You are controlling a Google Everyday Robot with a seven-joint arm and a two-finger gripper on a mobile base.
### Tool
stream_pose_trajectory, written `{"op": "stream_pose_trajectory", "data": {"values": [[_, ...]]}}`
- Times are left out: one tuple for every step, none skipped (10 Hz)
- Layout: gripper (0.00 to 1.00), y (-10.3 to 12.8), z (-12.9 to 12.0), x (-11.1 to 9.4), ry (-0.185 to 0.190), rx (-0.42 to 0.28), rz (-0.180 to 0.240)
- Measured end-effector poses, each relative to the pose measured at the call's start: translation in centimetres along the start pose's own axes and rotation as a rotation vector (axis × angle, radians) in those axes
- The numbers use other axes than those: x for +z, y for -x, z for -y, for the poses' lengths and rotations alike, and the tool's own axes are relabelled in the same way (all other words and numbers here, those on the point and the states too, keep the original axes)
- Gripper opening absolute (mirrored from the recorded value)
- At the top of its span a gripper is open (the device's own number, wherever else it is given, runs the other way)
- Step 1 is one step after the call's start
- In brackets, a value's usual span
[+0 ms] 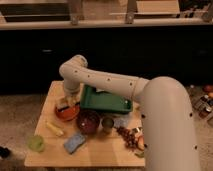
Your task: Place eraser in red bowl
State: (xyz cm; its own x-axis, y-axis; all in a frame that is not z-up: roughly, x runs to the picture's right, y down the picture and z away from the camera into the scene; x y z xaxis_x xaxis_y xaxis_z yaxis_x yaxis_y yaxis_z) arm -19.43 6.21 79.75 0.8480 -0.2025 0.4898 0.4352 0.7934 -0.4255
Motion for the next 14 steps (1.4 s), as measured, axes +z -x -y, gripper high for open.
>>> {"op": "stream_pose_trajectory", "data": {"values": [[0.01,-0.3,-0.1,-0.3,-0.010,-0.016,0.006],[0.01,0.1,0.3,-0.5,-0.023,-0.074,0.020],[0.01,0.7,0.6,-0.4,-0.027,-0.122,0.031],[0.01,1.8,1.1,-0.1,-0.031,-0.211,0.052],[0.01,2.7,1.5,0.2,-0.032,-0.301,0.072],[0.01,3.2,1.7,0.3,-0.028,-0.363,0.090],[0.01,3.3,1.7,0.5,-0.021,-0.384,0.102],[0.01,3.6,1.8,0.6,-0.011,-0.403,0.113],[0.01,4.0,1.7,1.4,0.017,-0.432,0.134],[0.01,4.3,1.7,1.9,0.034,-0.448,0.153],[0.01,4.3,1.6,2.4,0.058,-0.460,0.187],[0.01,4.3,1.6,2.5,0.073,-0.464,0.220],[0.01,4.4,1.6,2.7,0.082,-0.470,0.222],[0.01,4.5,1.5,3.0,0.094,-0.472,0.220]]}}
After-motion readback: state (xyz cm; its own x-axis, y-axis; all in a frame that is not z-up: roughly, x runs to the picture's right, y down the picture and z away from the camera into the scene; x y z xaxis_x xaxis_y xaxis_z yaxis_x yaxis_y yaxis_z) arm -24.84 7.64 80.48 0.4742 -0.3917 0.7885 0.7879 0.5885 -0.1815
